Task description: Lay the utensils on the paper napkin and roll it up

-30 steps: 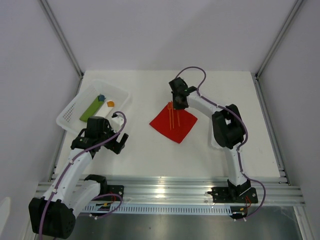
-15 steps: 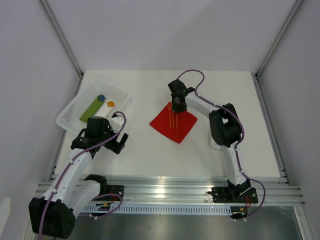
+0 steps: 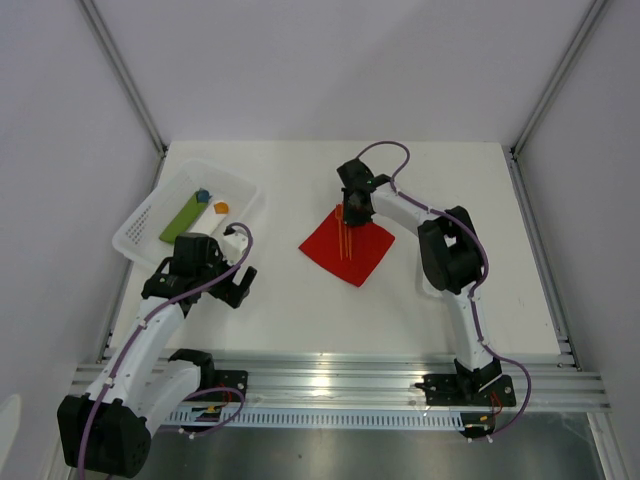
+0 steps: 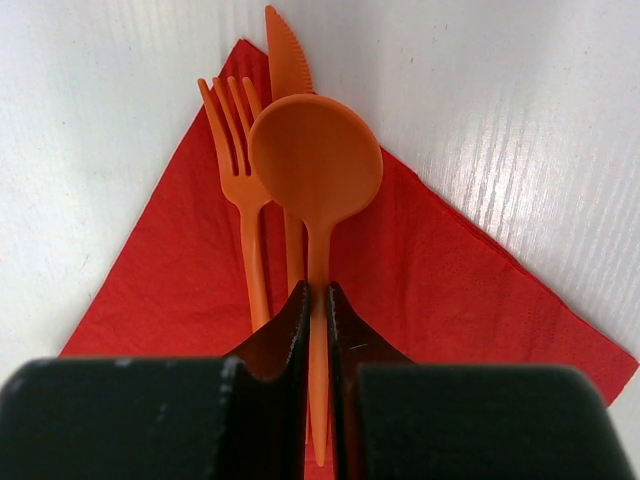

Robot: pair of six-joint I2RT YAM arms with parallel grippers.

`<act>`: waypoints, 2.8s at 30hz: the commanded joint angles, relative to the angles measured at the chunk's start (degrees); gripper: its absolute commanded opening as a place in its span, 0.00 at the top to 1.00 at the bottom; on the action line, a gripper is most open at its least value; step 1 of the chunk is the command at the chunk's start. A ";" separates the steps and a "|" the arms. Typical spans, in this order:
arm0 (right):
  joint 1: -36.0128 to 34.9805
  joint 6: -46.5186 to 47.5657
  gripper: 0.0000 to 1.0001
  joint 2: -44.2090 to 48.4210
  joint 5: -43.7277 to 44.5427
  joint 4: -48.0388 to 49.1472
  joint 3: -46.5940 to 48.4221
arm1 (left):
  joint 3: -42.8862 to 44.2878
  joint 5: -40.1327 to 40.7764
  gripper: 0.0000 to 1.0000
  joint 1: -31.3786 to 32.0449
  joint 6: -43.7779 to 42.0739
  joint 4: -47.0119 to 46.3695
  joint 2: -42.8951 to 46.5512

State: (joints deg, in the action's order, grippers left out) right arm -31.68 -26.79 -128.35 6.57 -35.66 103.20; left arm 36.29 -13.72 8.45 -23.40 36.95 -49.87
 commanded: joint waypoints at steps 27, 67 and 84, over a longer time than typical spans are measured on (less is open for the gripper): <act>0.83 -0.02 0.73 2.32 -0.24 1.03 -0.72 | -0.43 -0.17 0.01 0.34 0.46 -1.35 0.30; -4.44 6.13 0.87 1.09 6.70 4.46 -3.09 | 0.18 3.17 0.01 0.34 -0.42 -2.23 -1.29; -4.71 3.94 0.86 0.47 6.09 4.11 -3.18 | 0.01 3.43 0.00 0.34 -0.42 -2.32 -1.20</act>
State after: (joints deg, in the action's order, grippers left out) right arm -36.05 -21.15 -126.96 12.60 -31.48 98.59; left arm 36.40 -10.17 8.47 -24.03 35.64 -51.44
